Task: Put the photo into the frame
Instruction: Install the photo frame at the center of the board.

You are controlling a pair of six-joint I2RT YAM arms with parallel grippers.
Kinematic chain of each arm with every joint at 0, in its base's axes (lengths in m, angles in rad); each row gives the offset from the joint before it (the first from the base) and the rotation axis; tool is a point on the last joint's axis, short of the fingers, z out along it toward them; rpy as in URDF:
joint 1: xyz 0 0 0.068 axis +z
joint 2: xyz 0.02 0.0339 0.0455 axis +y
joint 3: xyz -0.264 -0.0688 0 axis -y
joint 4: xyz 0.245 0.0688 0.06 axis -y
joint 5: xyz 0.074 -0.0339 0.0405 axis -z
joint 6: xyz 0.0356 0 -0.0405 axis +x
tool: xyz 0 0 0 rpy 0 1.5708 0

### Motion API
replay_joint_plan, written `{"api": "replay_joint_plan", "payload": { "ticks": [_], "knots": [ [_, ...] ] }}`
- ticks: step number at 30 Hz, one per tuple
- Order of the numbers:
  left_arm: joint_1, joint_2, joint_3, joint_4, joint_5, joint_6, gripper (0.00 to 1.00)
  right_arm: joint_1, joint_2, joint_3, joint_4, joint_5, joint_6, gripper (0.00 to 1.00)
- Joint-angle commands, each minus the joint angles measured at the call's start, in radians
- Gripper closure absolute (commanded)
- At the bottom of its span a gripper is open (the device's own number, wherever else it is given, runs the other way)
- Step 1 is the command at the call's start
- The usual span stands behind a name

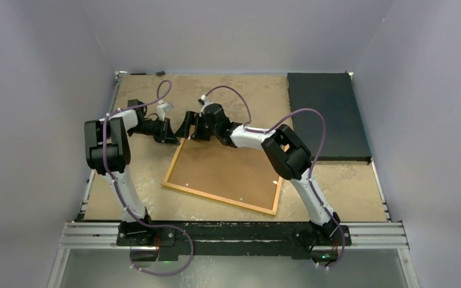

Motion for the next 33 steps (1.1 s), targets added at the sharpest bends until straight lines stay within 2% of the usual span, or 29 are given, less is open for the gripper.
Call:
{"api": "replay_joint_plan", "payload": {
  "ticks": [1, 18, 33],
  "knots": [
    [-0.006, 0.008, -0.028, -0.017, -0.088, 0.064, 0.96, 0.012, 0.027, 0.045, -0.036, 0.029, -0.001, 0.07],
    [-0.006, 0.008, -0.017, -0.03, -0.081, 0.073, 0.97, 0.02, 0.056, 0.057, 0.017, -0.057, 0.028, 0.07],
    [-0.004, 0.006, -0.011, -0.044, -0.078, 0.082, 0.97, 0.017, 0.072, 0.085, 0.05, -0.217, -0.016, 0.07]
  ]
}}
